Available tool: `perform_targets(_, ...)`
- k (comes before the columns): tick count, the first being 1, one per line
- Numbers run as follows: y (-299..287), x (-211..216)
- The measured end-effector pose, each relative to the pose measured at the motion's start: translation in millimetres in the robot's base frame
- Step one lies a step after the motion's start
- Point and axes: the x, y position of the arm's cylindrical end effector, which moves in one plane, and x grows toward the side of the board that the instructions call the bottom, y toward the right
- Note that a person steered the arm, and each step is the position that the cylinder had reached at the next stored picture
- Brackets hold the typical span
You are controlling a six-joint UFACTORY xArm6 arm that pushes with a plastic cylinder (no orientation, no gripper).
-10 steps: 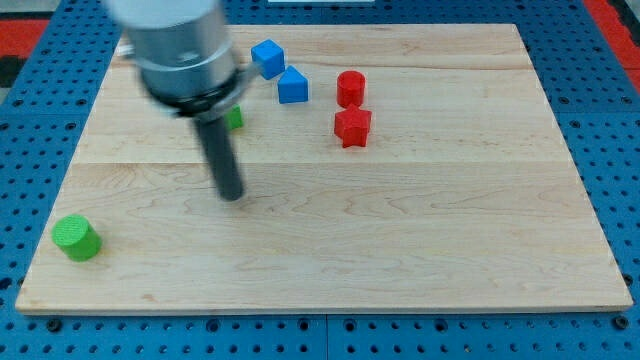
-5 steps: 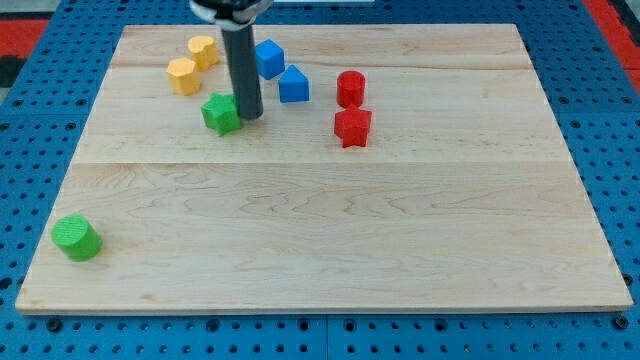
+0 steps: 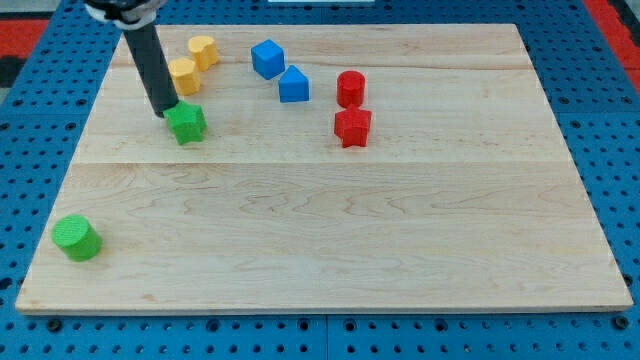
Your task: Move the green star closer to the green circle
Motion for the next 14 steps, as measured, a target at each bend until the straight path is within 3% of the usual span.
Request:
perform_targets(2, 81.1, 11.1)
perform_targets(3, 95.4, 26.1)
perform_targets(5, 95.3, 98.3)
perform_targets(8, 150.3, 144.4)
perform_targets(10, 69.3, 148.6)
perform_targets(14, 40.7, 115.6)
